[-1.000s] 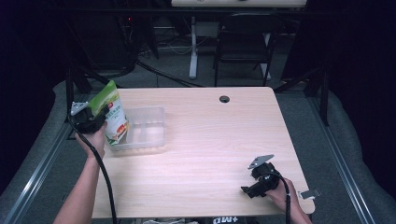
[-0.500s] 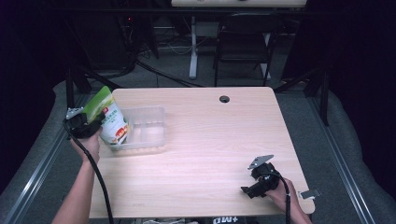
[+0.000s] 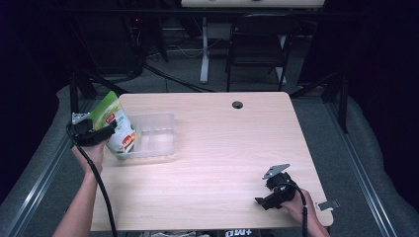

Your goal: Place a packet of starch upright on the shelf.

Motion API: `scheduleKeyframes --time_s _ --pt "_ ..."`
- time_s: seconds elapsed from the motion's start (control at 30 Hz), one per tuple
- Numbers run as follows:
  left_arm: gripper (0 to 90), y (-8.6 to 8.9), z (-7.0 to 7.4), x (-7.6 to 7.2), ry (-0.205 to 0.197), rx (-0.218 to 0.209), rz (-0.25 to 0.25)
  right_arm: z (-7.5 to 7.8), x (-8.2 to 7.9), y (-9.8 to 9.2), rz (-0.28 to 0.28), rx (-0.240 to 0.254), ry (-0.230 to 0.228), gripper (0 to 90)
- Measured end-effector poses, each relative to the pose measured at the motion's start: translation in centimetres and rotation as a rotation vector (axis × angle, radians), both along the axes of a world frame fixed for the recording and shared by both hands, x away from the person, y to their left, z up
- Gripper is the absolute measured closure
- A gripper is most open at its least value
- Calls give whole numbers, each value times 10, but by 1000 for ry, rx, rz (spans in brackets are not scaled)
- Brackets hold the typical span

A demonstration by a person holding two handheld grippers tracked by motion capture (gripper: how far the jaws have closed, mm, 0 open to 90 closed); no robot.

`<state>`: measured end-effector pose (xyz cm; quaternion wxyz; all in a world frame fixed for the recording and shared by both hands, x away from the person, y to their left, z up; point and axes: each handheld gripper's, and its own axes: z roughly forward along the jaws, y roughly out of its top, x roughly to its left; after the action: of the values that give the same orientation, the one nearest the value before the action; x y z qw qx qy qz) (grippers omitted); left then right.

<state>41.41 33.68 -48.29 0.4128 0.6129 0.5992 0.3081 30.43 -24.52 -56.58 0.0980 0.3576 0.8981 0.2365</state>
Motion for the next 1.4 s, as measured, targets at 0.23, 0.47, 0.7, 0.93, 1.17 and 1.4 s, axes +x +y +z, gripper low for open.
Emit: scheduleKeyframes --time_s 0.23,0.47,0.7,0.93,1.17,1.4 --pt "157 -2 18 -21 0 47 -37 1 0 0 4 -5 -5 77" --pt "99 -14 36 -54 23 111 -126 2 0 1 -1 -5 -7 77" --pt "65 -36 38 -85 76 140 -244 2 -1 0 -1 6 -14 75" --pt "37 -56 25 -108 118 172 -314 7 -1 -3 -7 60 -36 31" --pt "15 -70 3 -125 197 189 -350 8 -1 -3 -11 65 -36 7" --pt "4 -75 -19 -139 255 188 -366 9 -1 -3 -9 63 -37 0"
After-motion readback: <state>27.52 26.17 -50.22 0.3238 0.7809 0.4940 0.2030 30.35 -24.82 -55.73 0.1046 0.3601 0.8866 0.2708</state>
